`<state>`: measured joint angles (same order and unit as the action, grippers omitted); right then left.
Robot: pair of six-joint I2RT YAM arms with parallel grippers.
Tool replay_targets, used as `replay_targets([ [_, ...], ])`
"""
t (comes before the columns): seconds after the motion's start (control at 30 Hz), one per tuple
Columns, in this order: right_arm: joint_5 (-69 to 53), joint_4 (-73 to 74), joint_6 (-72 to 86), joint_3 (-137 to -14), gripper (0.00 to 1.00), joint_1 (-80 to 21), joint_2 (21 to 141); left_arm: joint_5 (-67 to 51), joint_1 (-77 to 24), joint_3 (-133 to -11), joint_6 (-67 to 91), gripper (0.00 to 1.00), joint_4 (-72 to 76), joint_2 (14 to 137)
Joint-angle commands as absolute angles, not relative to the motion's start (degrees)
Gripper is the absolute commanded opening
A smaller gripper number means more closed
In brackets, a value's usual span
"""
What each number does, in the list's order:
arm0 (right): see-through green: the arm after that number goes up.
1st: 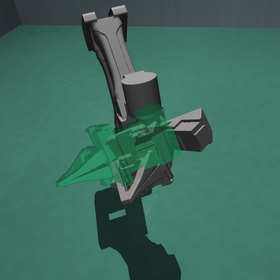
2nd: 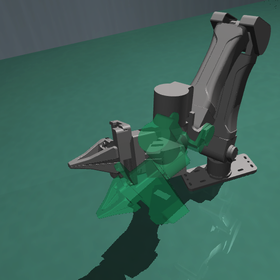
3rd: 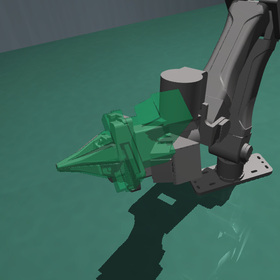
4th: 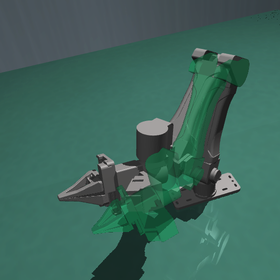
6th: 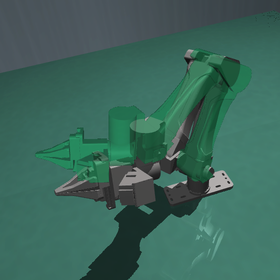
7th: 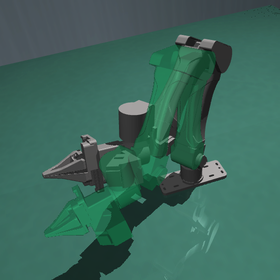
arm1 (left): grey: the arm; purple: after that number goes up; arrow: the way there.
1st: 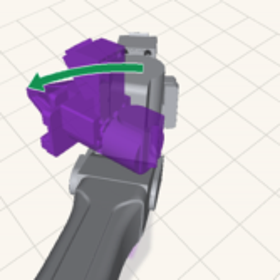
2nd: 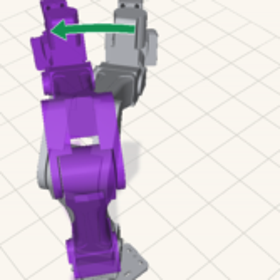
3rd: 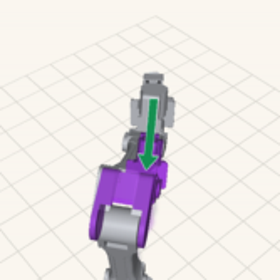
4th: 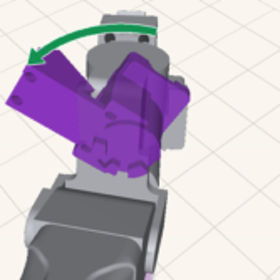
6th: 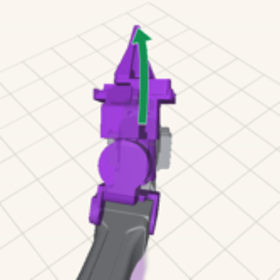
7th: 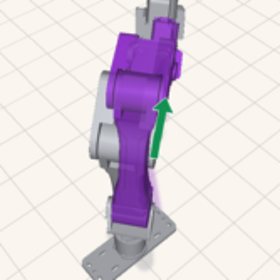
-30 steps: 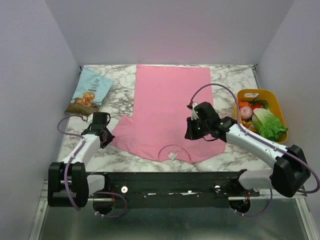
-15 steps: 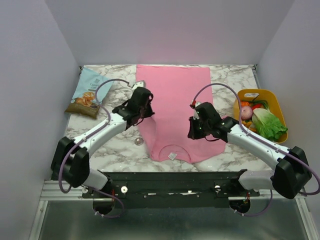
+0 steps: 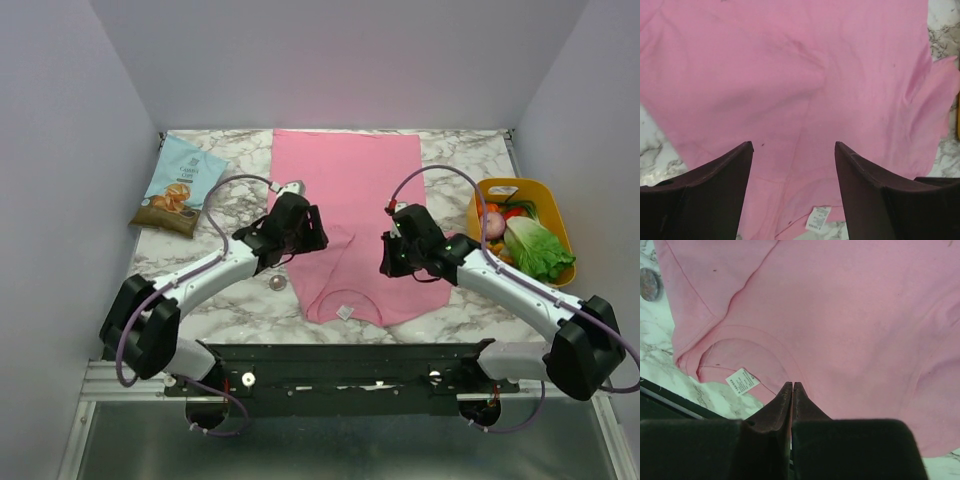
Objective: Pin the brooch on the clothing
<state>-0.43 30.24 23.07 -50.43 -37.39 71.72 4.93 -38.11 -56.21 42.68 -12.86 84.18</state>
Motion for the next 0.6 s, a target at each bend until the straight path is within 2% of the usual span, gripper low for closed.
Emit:
replay_targets([
  [0.0,0.35,29.89,22.85,-50.10,0.10,-37.09,73.65,10.19,-37.88,-50.37,44.55,0.64,-17.83,76.83],
  [0.13,-1.76,29.09,22.41,-50.62,0.10,-37.09,75.41,13.00,-37.88,-42.74,46.49,0.21,-17.94,73.13],
  [0.23,-2.72,28.65,21.89,-50.80,0.10,-37.09,76.55,14.06,-37.79,-41.05,47.46,0.00,-17.40,73.91],
  [0.57,-2.11,28.65,21.80,-49.48,0.10,-37.09,76.20,16.52,-37.71,-41.75,49.39,0.00,-18.89,84.01],
])
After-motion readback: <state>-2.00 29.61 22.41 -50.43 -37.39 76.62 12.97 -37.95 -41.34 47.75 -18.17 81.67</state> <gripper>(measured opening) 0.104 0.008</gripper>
